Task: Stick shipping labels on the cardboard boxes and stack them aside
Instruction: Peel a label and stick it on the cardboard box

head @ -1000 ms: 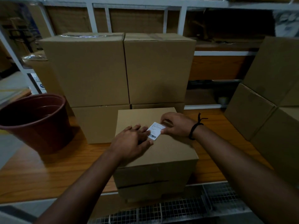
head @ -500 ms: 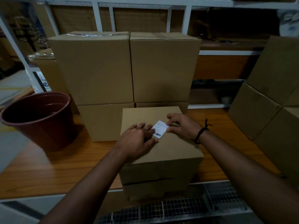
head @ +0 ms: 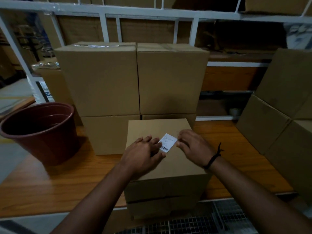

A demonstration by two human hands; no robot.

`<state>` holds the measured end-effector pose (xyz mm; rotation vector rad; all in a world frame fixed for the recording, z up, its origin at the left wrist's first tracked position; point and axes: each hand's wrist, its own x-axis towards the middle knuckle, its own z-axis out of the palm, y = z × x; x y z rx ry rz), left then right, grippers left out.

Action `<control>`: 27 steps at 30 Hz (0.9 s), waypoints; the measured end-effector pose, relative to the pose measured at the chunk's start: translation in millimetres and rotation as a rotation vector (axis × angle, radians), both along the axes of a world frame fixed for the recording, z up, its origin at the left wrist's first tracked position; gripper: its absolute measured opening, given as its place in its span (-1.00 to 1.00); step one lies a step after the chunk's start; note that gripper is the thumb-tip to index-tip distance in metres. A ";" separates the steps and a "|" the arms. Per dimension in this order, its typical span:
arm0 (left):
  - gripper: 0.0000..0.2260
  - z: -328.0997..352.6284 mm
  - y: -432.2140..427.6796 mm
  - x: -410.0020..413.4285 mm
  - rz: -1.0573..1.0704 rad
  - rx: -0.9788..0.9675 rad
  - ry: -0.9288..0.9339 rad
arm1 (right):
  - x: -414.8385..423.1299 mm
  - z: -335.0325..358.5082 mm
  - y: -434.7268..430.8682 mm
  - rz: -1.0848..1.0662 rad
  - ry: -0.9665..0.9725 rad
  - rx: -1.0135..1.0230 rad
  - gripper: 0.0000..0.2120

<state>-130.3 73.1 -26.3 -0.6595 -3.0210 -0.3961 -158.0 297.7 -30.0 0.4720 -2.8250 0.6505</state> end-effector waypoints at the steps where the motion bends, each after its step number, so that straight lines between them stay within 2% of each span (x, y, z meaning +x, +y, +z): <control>1: -0.48 -0.8 -0.1 0.0 0.001 0.000 0.003 | 0.2 -0.6 0.3 0.005 0.012 0.012 -0.85; 7: -0.48 -1.7 -1.1 0.8 0.004 0.000 0.004 | 2.8 0.2 -0.3 0.063 0.011 0.063 -0.85; 12: -0.49 0.0 -1.3 -0.7 -0.015 -0.001 0.003 | -3.3 18.2 -12.7 -0.052 -0.028 0.179 -0.88; 15: -0.50 1.0 -1.5 -1.0 -0.027 0.000 0.007 | -19.5 26.4 -24.3 -0.033 -0.072 0.230 -0.85; 20: -0.49 -1.1 -1.2 -2.4 -0.027 0.005 -0.008 | -38.4 34.9 -22.6 -0.034 -0.328 -0.017 -0.80; 23: -0.49 -0.8 -1.0 -2.3 -0.024 0.007 -0.007 | -43.7 39.2 -23.7 0.012 -0.394 0.008 -0.65; 27: -0.50 0.1 -0.7 0.1 -0.021 0.007 -0.010 | -45.7 37.8 -25.6 0.027 -0.415 -0.006 -0.68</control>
